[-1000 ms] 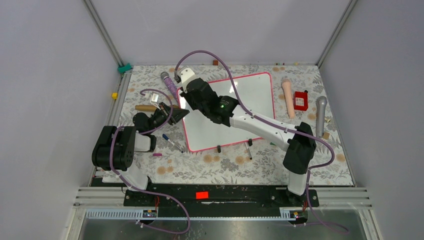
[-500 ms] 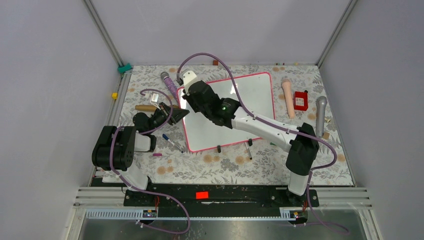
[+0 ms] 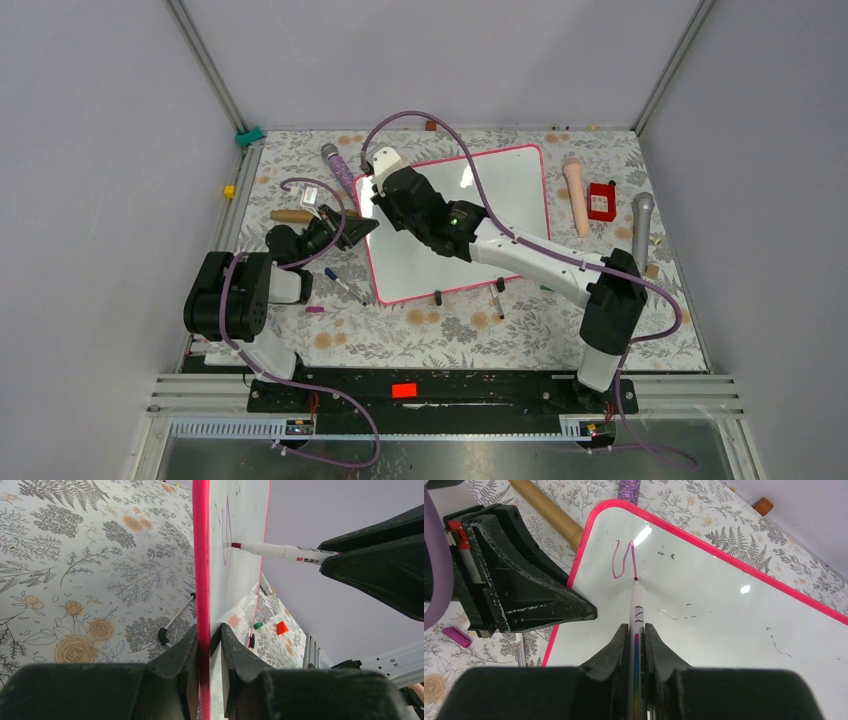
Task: Write a sentence on the whiteboard
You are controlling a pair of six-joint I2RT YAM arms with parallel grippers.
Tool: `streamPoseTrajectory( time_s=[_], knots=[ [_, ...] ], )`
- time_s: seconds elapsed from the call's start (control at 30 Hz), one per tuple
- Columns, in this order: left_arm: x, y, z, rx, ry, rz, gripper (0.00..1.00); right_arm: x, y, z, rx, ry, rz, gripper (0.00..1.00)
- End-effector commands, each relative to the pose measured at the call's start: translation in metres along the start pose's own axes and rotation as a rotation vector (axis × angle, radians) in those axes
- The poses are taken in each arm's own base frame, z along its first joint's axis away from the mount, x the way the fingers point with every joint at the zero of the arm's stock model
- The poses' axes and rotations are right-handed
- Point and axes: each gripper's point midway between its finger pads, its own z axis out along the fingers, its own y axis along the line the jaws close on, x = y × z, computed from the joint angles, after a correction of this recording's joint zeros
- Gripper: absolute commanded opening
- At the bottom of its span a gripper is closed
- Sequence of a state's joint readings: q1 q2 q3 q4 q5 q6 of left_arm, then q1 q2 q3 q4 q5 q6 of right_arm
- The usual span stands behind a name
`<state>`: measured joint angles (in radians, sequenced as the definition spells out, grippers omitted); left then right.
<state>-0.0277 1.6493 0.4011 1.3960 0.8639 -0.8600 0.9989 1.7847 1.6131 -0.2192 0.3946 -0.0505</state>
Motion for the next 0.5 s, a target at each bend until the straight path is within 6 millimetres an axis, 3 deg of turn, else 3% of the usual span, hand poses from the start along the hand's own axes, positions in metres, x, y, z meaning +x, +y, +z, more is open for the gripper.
streamPoseTrajectory(
  time_s=[0.0,0.47],
  knots=[
    [-0.001,-0.013,0.003,0.063,0.001,0.125,0.0,0.0,-0.015,-0.002,0.044,0.011,-0.009,0.0],
    [-0.001,-0.012,0.003,0.061,0.001,0.122,0.0,-0.019,-0.021,0.011,0.077,-0.01,-0.024,0.0]
  ],
)
